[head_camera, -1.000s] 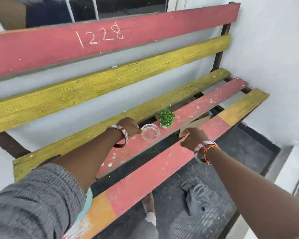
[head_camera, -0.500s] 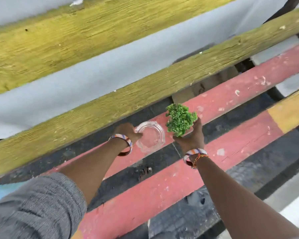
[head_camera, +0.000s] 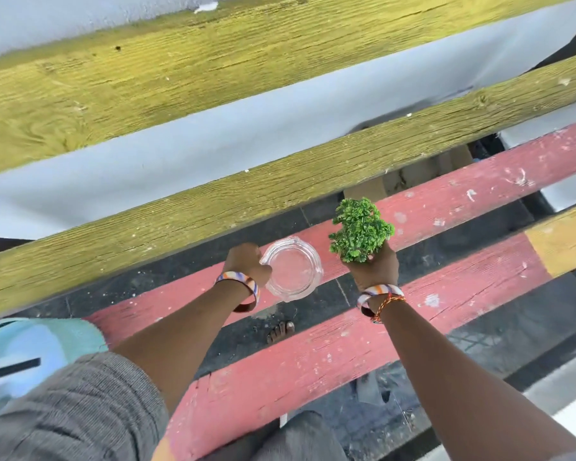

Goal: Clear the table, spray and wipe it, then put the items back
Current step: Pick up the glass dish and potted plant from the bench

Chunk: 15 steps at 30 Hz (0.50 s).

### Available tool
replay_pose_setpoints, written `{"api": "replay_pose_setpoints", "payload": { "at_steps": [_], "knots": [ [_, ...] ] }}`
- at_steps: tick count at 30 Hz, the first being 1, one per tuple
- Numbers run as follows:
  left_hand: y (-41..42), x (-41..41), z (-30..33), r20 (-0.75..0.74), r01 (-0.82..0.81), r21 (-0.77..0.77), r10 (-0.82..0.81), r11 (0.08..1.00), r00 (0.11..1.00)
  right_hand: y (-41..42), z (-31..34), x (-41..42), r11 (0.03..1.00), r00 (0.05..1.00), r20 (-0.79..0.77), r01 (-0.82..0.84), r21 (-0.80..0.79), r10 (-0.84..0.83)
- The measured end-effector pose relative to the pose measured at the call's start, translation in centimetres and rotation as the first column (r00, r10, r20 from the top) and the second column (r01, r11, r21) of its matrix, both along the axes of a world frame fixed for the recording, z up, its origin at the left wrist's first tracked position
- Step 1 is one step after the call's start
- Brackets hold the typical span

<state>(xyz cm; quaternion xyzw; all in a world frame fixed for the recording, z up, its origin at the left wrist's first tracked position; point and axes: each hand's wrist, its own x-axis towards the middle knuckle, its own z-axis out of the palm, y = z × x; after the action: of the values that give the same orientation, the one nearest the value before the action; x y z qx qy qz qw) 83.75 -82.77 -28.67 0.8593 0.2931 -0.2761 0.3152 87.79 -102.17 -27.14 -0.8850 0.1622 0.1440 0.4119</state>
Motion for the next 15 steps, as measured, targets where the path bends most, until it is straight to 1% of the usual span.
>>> {"api": "replay_pose_setpoints", "payload": {
  "at_steps": [3,6,10,12,15],
  "knots": [
    [0.3,-2.5,1.8,0.049,-0.089,-0.034,0.090,0.995,0.995,0.0,1.5,-2.0,1.000,1.000,0.023,-0.003,0.016,0.003],
    [0.7,-5.9,4.7,0.125,-0.155,-0.126,0.171,0.980,0.977,1.0,3.8,-5.1,0.998,0.997,0.080,0.017,0.065,-0.022],
    [2.3,-12.1,9.9,0.249,-0.237,-0.219,0.289,0.947,0.924,3.2,7.8,-11.0,0.988,0.984,0.175,-0.001,0.154,-0.026],
    [3.6,-15.0,12.7,0.299,-0.264,-0.222,0.324,0.939,0.898,4.6,9.8,-13.7,0.982,0.975,0.218,-0.013,0.190,-0.029],
    [6.3,-19.7,17.1,0.309,-0.281,-0.249,0.351,0.927,0.884,7.6,13.2,-18.1,0.961,0.952,0.303,-0.039,0.275,-0.048]
  ]
}}
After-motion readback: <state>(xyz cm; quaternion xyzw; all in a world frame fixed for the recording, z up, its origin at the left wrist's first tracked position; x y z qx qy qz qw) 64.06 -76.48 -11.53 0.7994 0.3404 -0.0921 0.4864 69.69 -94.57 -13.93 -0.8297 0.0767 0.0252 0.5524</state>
